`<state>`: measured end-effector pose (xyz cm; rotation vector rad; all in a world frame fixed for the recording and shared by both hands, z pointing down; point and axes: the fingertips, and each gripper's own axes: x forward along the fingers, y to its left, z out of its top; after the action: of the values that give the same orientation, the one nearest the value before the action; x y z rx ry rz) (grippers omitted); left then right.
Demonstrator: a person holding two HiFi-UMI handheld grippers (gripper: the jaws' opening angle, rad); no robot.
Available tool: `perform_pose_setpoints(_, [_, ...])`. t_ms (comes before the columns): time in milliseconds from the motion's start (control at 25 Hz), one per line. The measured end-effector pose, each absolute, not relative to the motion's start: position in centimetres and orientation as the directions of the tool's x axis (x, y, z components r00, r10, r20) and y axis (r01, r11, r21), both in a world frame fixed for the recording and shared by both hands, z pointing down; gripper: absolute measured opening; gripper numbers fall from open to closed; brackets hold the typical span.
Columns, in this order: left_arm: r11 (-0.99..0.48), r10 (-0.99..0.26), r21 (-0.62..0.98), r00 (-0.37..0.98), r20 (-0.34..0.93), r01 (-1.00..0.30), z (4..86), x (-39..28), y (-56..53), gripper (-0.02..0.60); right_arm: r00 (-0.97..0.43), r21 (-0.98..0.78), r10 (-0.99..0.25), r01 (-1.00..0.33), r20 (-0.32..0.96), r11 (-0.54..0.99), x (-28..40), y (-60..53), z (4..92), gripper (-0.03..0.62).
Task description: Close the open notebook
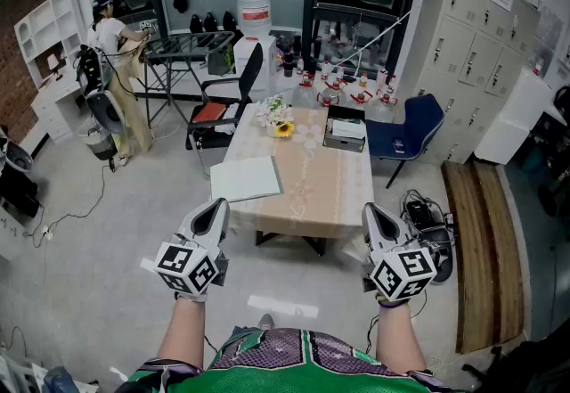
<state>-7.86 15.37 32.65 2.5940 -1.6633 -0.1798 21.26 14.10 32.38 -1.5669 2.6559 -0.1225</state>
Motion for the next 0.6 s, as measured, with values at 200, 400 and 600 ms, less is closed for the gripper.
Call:
perform_pose_setpoints(200, [-0.416,-0.909,0.113,0.411,-0.068,-0.902,32.6,-8.6,15.1,0.015,-0.489,-0.087,-0.872,-0.869,-0.005,0.487,20.5,13.7,32.2,-0.002])
perform_pose_setpoints(400, [-0.412,-0.911,0.125,0.405,-0.073,-0.903,32.7,-9.4,14.8,0.015,-0.484,-0.084,-0.875,-0.872,-0.003,0.483,20.2,13.5,32.3,-0.002])
perform_pose_setpoints(600, [-0.412,-0.911,0.129,0.406,-0.073,-0.902,32.6,-9.5,14.5,0.015,-0.477,-0.060,-0.879,-0.877,-0.005,0.476,20.1,13.2,32.0,-0.002])
